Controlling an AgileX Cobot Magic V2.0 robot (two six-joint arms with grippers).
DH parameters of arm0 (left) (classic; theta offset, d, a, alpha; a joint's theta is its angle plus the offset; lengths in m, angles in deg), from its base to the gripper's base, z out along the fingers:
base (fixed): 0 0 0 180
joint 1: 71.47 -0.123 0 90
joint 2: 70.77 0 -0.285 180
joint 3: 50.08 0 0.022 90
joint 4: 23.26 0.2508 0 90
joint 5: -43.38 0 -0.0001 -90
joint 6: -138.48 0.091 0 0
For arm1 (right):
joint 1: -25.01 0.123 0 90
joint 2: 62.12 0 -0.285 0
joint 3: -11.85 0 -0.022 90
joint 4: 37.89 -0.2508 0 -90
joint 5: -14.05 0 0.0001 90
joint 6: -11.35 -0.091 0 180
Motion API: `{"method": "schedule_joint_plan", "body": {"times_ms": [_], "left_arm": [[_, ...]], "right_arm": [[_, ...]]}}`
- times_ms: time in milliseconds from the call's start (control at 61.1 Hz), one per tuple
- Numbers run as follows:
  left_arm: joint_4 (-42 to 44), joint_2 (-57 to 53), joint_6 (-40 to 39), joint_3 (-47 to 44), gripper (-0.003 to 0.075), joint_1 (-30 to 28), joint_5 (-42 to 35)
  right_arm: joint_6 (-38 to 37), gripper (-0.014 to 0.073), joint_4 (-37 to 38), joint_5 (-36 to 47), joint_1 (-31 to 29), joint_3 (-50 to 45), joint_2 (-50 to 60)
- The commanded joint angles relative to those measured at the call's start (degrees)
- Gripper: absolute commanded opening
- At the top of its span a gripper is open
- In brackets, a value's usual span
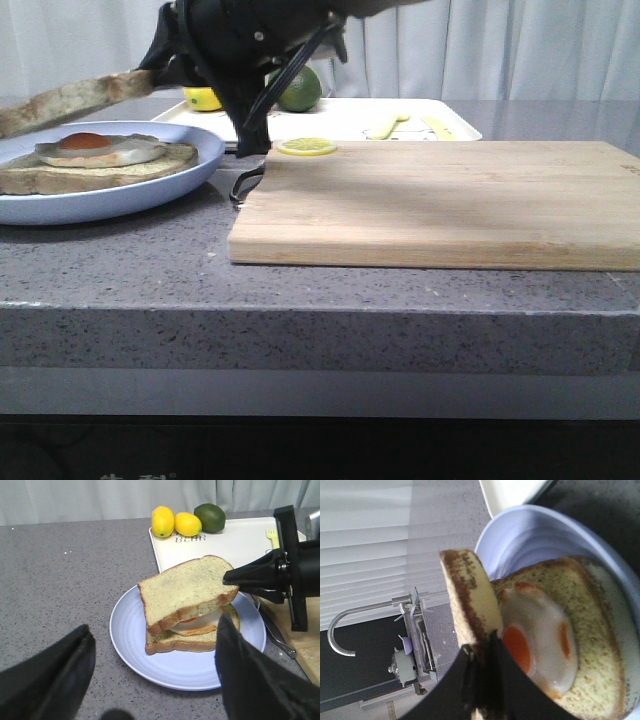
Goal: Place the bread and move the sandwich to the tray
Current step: 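Lower the bread onto the fried egg and open the right gripper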
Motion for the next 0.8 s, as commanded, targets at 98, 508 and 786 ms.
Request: {"method": "schedule_joint_plan", "body": {"times_ms": [98,508,786], "left_arm": [[0.2,0.6,-0.1,1.6,0.0491,0.4,-4.4],[0.2,0.6,-0.1,1.6,0.0491,0.4,-4.4],[0.2,0.6,-0.1,1.6,0.0491,0.4,-4.4]], "right_arm": [[0.1,-0.0034,0.3,-3.4,0.2,2.1,2.0],[0.1,0.0289,10.6,-4.6,0.2,2.1,4.2],[0.1,0.03,26.5,-4.3,-0.7,-0.8,11.5]]}}
